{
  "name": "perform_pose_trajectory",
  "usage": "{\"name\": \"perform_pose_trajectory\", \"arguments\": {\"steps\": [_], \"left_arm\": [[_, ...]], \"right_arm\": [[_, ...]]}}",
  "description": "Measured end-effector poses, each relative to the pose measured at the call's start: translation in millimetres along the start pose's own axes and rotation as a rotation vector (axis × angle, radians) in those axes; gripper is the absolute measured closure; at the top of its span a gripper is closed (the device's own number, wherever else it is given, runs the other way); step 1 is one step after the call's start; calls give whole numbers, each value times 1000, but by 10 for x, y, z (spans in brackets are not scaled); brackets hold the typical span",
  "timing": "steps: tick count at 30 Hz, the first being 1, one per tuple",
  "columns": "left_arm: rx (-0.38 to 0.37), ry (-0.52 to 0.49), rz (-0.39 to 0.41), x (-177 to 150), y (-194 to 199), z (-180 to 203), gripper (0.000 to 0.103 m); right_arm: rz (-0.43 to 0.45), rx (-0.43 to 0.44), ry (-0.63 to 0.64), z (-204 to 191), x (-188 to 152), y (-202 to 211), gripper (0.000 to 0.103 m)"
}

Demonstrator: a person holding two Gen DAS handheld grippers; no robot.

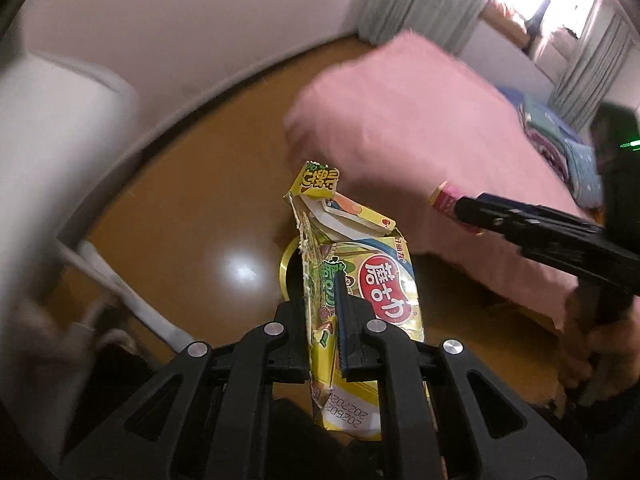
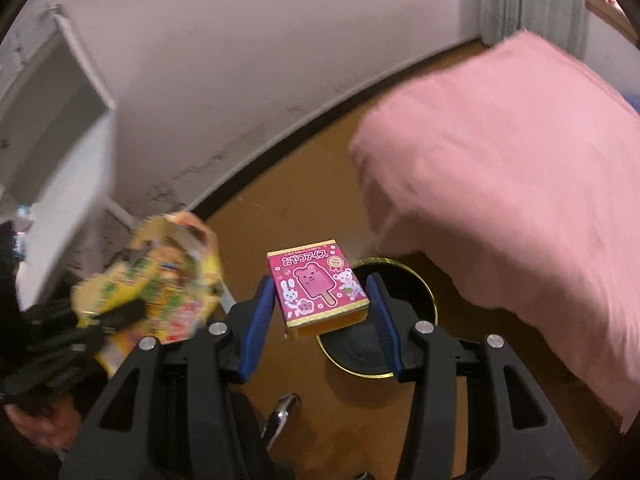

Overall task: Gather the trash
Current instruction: 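Carry both items to the black bin and open both tools to drop them, then return to the desk and grasp the clear plastic bag with the right tool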

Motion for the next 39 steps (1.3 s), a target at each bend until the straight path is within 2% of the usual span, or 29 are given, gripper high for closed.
{"name": "perform_pose_trajectory", "arguments": {"steps": [2,8,10,11,12,14,19,28,30,31,35,39], "left_arm": [[-29,-5,-32,42,-381,44,94],[-68,9,-85,178,-1024,3,91],[-62,16,-99,259,-1165,58,76],[-58,23,-101,276,-1210,27,59],[-53,30,-97,283,-1258,8,49],[-47,43,-87,315,-1266,-21,47],[3,45,-74,284,-1140,-52,45],[62,32,-6,327,-638,53,31],[74,25,4,342,-526,98,25],[87,16,11,347,-444,122,24],[114,3,40,320,-152,209,18],[153,6,55,288,118,262,13]], "right_arm": [[-27,-11,-16,70,-20,-144,56],[-78,-39,-72,348,20,-524,56],[-87,-42,-82,417,51,-634,56],[-93,-44,-88,431,55,-682,56],[-100,-45,-93,481,59,-732,56],[-114,-48,-100,530,52,-842,56],[-161,-49,-117,599,26,-1145,56],[-215,-65,-121,604,-50,-1473,54],[-206,-58,-134,605,-19,-1445,23],[-181,-57,-139,606,13,-1389,19],[-142,-29,-135,526,93,-1161,18],[-79,2,-74,270,141,-786,14]]}}
Point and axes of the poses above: each gripper's, at about its wrist camera, not at the fingertips, and y roughly against the way its jaws point, z to its right, x to its top, the point moved 4 cm from there along -y, roughly the way its jaws point, and after that the axes turned 10 degrees about -y, right-handed, at the moved point
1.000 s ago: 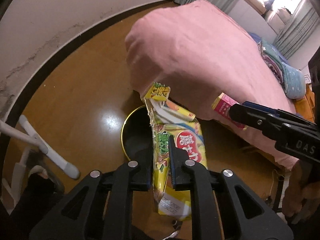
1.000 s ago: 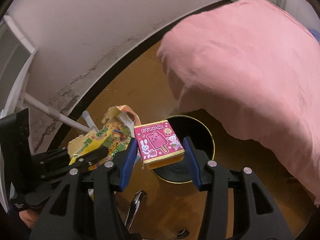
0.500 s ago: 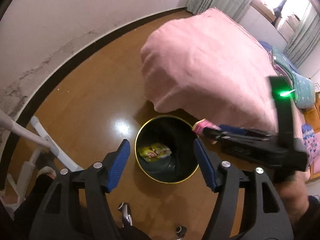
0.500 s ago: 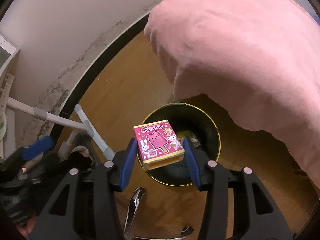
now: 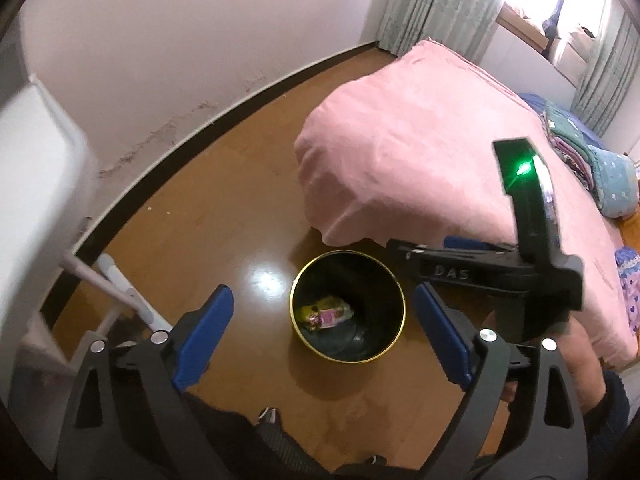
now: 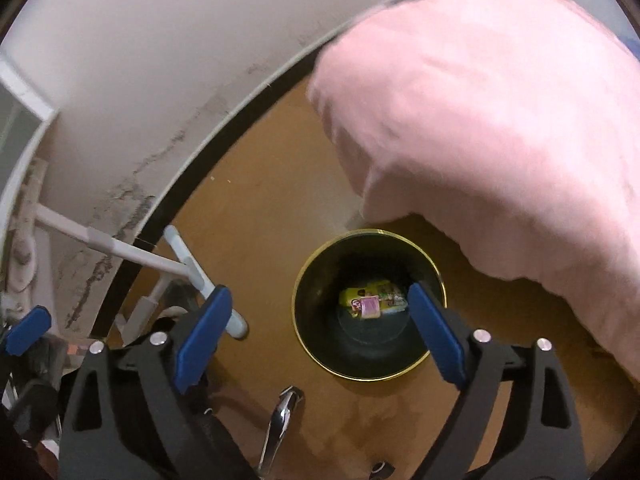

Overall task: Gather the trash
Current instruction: 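Return to the desk and grasp the clear plastic bag with the right tool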

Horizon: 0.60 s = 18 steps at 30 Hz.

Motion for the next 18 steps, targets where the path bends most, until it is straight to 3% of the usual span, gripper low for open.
{"name": "perform_pose_trajectory", "arguments": {"steps": [8,13,18], "left_arm": [[32,46,17,-143,681,-221,11],[102,111,35,-333,1283,-675,11],[197,140,63,-696,1956,-1226,10]], "right_arm": [[123,67,212,-863,-132,850,11],[169,139,363,-1649,-353,1246,10],[162,261,503,-2539,-674,1467,9]]}}
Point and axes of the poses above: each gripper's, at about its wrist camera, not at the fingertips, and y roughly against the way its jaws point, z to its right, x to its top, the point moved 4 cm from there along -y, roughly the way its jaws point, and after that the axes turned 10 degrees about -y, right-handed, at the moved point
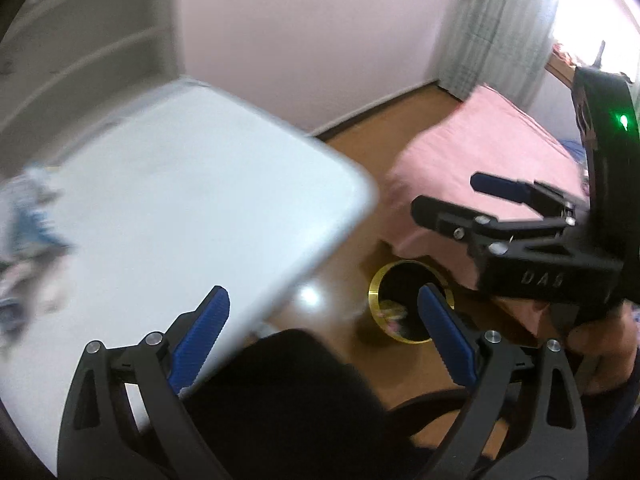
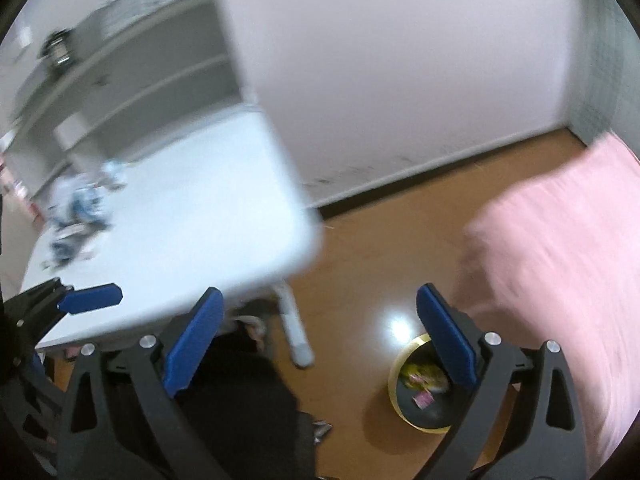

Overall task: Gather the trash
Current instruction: 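Return to the desk and grasp the clear plastic bag with the right tool, then grasp the teal cigarette pack with the left tool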

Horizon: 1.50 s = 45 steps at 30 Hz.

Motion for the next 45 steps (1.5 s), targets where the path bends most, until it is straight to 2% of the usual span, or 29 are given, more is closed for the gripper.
{"name": "perform_pose_trajectory", "arguments": {"steps": [4,6,9,11,14,17,22,24,28,29,30,32,33,39,43,45], "left_arm": [[154,71,13,-362,492,-854,10],[215,131,14,-567,692,-1291,9],[353,246,1,-1000,991,-2059,9],[400,327,-5,-1267,1132,-2439,9],[417,467,8,-1721,1336,-2917,9],[423,554,15,-2035,1441,-3131,9],[417,580,-2,-2166,1402,-3327,9],[406,577,-4,-2146,1363,-3347,9],[384,580,-18,-2110,1305,-3420,9],[379,583,-22,-2078,1222,-3426,9],[377,588,-30,-2061,1192,-3476,9],[378,580,-42,-2014,1149,-3541,9],[381,578,-49,-1993,1128,-3580,9],[417,595,-102,-1821,930,-3953,9],[452,590,-143,-1764,802,-4134,9],[442,599,-154,-1764,749,-4186,9]], "right_arm": [[-15,126,110,-835,112,-130,9],[-33,180,183,-1300,140,-228,9],[-63,245,265,-1922,174,-408,9],[-71,265,308,-2250,205,-532,9],[-92,273,365,-2611,212,-784,9],[-85,277,432,-2933,225,-883,9],[-62,277,564,-3566,357,-1011,9],[-88,279,606,-3767,402,-1103,9],[-163,255,646,-3986,447,-1424,11],[-179,245,652,-3998,438,-1490,18],[-197,238,659,-4007,423,-1546,38],[-216,249,656,-4018,415,-1578,62],[-204,260,641,-4019,444,-1552,67],[-134,378,534,-3991,699,-1210,69],[-138,418,494,-3914,792,-1043,69],[-141,421,490,-3858,780,-986,69]]}}
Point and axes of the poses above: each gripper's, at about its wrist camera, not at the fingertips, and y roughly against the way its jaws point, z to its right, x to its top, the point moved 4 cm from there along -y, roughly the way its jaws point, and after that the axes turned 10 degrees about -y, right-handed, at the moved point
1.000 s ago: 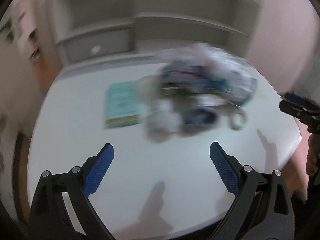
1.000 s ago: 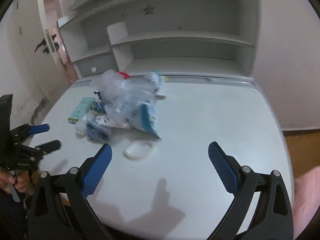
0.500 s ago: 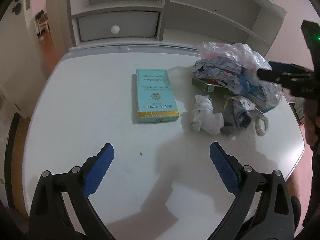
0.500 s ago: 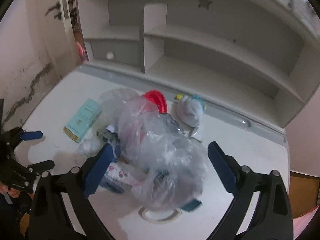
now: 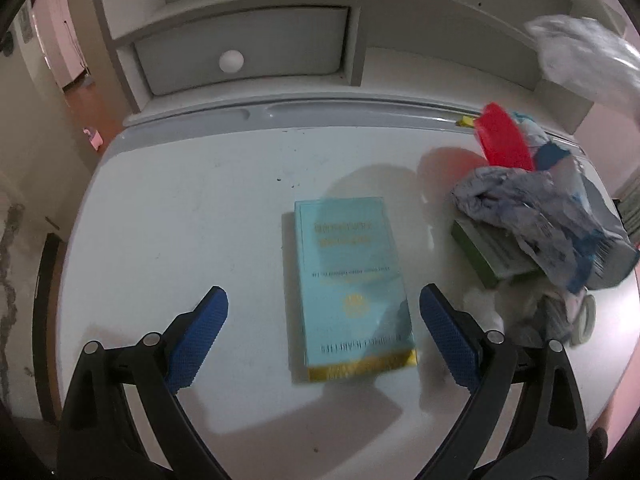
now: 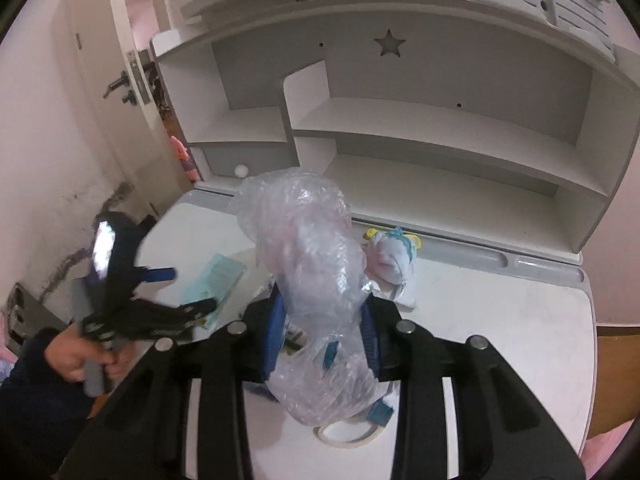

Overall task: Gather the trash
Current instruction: 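Grasp the teal cigarette pack with the left tool, then carry the pack and plastic bag to the bin and release both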

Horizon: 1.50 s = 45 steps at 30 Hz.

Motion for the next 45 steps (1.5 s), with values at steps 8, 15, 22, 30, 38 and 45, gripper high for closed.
{"name": "perform_pose_trajectory", "arguments": {"steps": [8,15,22,30,38,45], "left_arm": [[63,-25,-43,46,-138,6,13],[75,-21,21,95,200,14,49],[-24,-117,168,140,843,791,49],[-306,-376,299,107,1315,2761,49],[-623,-694,274,-507,1398,5015,49],[-762,-886,153,-1293,690,6406,49]], "right_arm": [[-40,-25,-20,114,-241,79,69],[0,-79,-97,496,-461,482,69],[105,-199,-308,1443,-1019,1178,69],[189,-458,-661,2815,-2280,1943,69],[150,-712,-972,3794,-3725,2478,69],[12,-761,-1193,4304,-4771,2490,69]]}}
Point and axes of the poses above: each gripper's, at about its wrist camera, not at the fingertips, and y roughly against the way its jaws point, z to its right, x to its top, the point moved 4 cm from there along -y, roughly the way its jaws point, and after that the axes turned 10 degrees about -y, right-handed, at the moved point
